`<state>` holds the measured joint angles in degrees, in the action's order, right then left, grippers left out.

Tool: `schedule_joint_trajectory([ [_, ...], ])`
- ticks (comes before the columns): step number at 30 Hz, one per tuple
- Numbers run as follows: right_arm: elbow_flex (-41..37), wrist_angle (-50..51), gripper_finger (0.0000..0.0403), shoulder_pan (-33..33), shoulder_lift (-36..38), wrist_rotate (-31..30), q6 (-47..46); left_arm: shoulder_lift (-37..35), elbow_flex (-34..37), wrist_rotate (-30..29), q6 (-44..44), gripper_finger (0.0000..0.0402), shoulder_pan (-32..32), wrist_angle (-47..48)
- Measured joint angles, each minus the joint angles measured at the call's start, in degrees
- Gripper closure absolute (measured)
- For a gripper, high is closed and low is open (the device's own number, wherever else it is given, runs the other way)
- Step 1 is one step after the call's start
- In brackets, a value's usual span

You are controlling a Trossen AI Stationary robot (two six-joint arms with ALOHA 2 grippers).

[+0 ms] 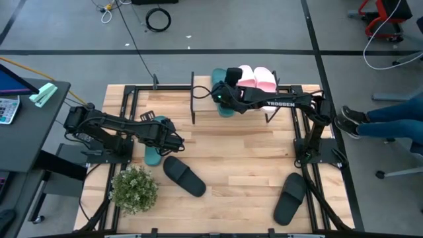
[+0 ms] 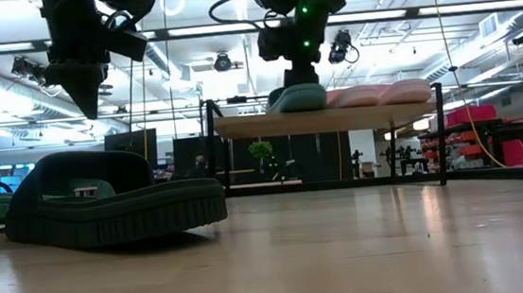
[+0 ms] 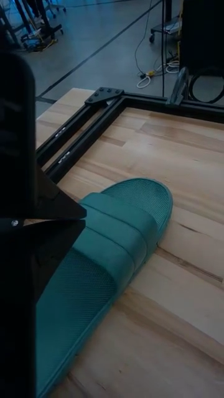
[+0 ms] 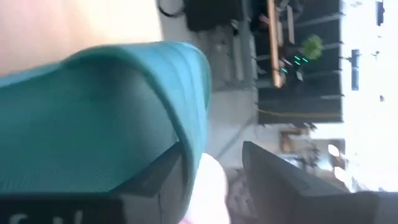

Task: Pick and place slides into the shelf
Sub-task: Put the right green slipper on the shelf

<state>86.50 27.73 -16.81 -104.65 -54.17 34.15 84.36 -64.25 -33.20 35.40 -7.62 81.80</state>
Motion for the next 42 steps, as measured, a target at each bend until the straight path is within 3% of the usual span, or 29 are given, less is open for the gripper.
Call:
schedule_joint_trajectory([
  [6, 0.1, 0.0, 0.0230, 1.3, 3.1, -1.8, -1.1, 0.0, 0.0, 0.0, 0.0, 0.0375, 0.0, -0.1],
  [14, 0.2, -0.1, 0.0239, 2.9, 7.4, 5.5, -6.7, 0.0, 0.0, 0.0, 0.0, 0.0383, 0.0, -0.2],
  [18, 0.2, 0.3, 0.0242, 1.5, 7.1, 7.0, -7.4, 0.0, 0.0, 0.0, 0.0, 0.0388, 0.0, -0.2],
  [22, 0.2, 1.7, 0.0243, -0.3, 6.4, 12.4, -11.8, 0.0, 0.0, 0.0, 0.0, 0.0384, 0.0, -0.2],
  [28, 0.2, 3.3, 0.0243, -2.8, 5.7, 12.8, -14.9, 0.0, 0.0, 0.0, 0.0, 0.0377, 0.0, -0.2],
  [34, 0.2, 1.9, 0.0243, -5.2, 5.6, 19.0, -18.5, 0.0, 0.0, 0.0, 0.0, 0.0386, 0.0, -0.4],
  [42, 0.2, 3.1, 0.0243, -5.3, 5.6, 19.6, -19.1, 0.0, 0.0, 0.0, 0.0, 0.0385, 0.0, -0.6],
])
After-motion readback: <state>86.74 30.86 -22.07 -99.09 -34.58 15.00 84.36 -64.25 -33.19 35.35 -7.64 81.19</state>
